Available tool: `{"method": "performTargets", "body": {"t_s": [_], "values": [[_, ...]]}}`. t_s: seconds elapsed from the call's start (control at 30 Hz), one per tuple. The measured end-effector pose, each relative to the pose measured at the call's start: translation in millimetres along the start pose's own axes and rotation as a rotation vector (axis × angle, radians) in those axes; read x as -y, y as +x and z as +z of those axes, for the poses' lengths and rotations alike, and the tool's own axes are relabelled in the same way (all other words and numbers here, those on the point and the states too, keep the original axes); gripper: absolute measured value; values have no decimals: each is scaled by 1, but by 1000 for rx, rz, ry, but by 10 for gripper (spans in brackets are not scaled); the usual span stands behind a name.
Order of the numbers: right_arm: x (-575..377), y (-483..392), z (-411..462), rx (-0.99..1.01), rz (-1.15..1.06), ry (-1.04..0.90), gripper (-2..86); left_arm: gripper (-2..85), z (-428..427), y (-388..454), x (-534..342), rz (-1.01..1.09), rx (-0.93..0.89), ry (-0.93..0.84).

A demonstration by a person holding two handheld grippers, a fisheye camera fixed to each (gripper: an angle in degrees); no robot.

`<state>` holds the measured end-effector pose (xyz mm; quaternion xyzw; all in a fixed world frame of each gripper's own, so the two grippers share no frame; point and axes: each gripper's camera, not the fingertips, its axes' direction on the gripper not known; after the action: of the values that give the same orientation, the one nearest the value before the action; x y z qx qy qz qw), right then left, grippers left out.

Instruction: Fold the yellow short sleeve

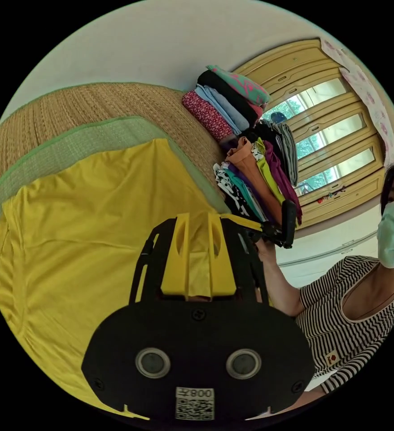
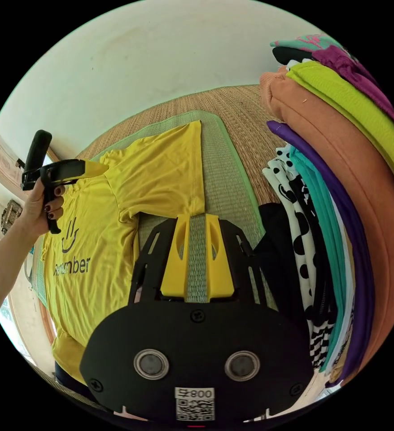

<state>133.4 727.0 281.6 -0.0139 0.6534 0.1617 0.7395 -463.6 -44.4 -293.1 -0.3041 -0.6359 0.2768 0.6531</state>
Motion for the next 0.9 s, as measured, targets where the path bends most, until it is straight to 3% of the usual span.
{"method": "performTargets", "body": {"t_s": [0.5,0.7,0.9], "values": [[49,-7,4,23,8,13,38,93,43,111,241,123,304,-104],[67,-4,3,60,13,16,23,66,59,144,291,130,448,-222],[85,1,0,99,29,16,8,23,42,172,312,123,459,-188]]}}
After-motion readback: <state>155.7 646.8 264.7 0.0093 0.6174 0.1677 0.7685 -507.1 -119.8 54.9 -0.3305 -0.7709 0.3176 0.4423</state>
